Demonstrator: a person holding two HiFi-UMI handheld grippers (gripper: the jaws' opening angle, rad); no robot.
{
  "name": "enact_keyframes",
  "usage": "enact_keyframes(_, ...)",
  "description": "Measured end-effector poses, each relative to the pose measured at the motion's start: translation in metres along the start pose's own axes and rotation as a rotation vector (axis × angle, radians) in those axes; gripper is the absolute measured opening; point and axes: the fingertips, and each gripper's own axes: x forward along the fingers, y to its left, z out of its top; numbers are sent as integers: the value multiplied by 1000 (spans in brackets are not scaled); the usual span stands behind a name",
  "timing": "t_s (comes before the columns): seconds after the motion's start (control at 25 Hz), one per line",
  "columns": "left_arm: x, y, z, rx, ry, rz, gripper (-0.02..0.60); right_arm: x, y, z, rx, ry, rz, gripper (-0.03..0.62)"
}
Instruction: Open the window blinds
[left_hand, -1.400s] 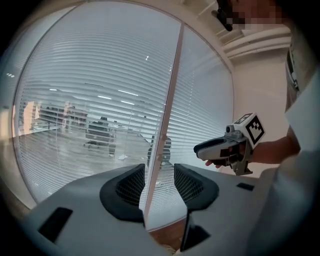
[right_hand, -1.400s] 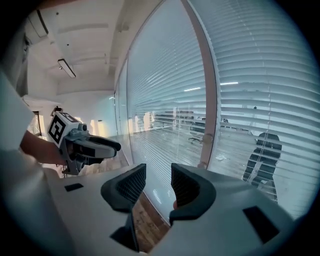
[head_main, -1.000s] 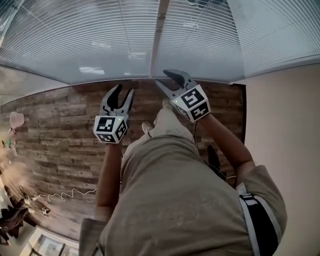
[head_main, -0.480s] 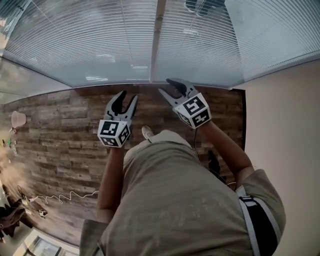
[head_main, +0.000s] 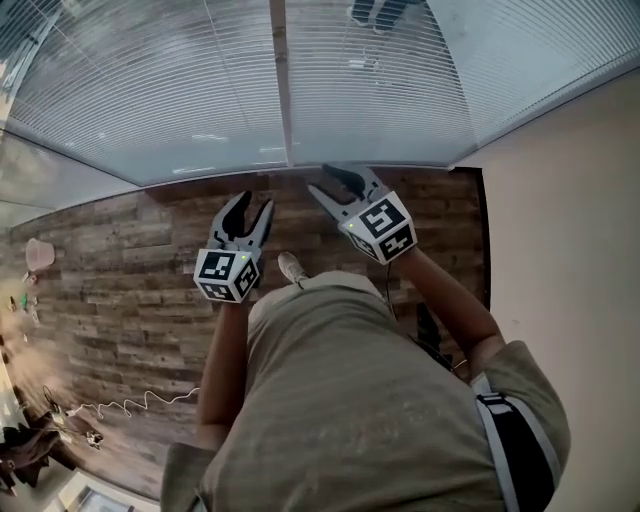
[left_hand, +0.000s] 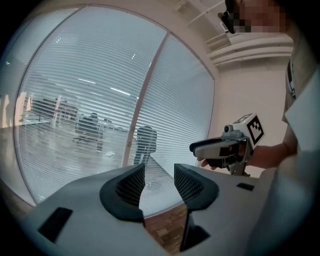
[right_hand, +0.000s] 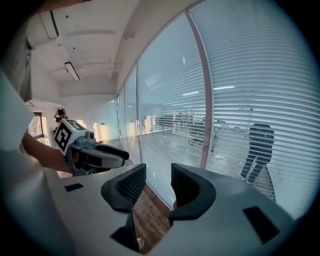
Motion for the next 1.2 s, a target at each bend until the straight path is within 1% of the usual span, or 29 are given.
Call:
enact_keyframes(0.08,-5,-19,-5,7,-5,-10,176,-16,6,-9,0,-4,-1,161)
enact_keyframes(0.2,-17,-52,-27,8,-1,-15,176,-48,24,-30,9,-17,3,161)
enact_keyframes(0.4,-45,-121,-44,2,-6,-31,176,-119,56,-47,10,-23,14,161)
enact_keyframes(0.56,-64,-182,-77,-17,10,-48,176,-178,79,-77,36,-27,13,161)
enact_keyframes(0.72,-104,-245,-109,-46,10,-92,176,-232,118,-110,49,-29,18,161)
enact_keyframes(0.8,-123,-278,-122,-79,0,-139,184,-257,137,-124,58,-31,29,161)
enact_keyframes(0.92,-149,-322,-129,-167,-43,-237,214,-288,163,-136,82,-46,56,161)
enact_keyframes(1.04,-171,-358,-124,-239,-82,-356,249,-307,185,-136,112,-75,87,161)
enact_keyframes(1.2,-191,-381,-103,-398,-157,-512,294,-312,206,-117,167,-144,157,161)
